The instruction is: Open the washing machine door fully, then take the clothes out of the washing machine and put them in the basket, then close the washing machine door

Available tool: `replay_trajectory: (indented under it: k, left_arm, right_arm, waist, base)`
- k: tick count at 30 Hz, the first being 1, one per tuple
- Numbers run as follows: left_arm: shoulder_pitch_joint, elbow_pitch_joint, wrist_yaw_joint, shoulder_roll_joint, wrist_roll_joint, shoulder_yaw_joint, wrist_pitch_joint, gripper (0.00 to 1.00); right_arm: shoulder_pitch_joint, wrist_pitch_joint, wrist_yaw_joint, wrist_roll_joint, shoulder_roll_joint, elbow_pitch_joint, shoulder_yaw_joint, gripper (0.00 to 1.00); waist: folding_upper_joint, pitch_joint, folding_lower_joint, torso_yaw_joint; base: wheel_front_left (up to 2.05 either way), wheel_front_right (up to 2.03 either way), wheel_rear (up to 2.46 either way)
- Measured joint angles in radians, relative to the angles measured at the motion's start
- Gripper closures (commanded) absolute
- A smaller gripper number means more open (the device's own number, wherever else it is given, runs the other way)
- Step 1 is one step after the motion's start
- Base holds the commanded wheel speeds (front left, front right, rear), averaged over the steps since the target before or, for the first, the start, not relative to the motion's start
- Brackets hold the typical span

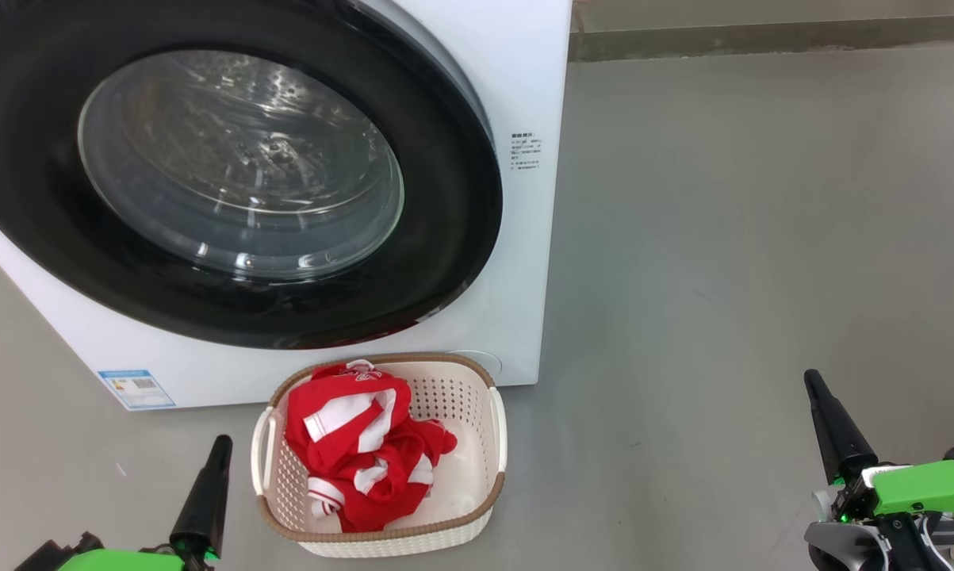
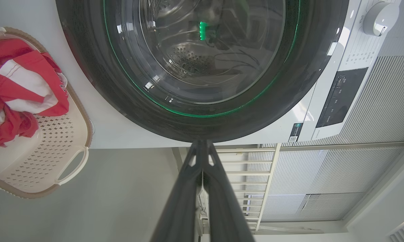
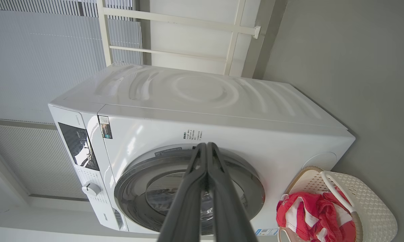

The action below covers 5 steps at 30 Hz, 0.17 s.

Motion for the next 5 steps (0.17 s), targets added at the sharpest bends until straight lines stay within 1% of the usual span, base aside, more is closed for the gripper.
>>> replay_trajectory:
  k: [5]
  left_arm:
    - [0.0, 0.0, 0.0, 0.0, 0.0, 0.0, 0.0, 1.0]
  right_arm:
    - [0.0, 0.0, 0.0, 0.0, 0.0, 0.0, 0.0, 1.0]
  waist:
    - [0.0, 0.0, 0.0, 0.0]
  base:
    - [0.0, 0.0, 0.0]
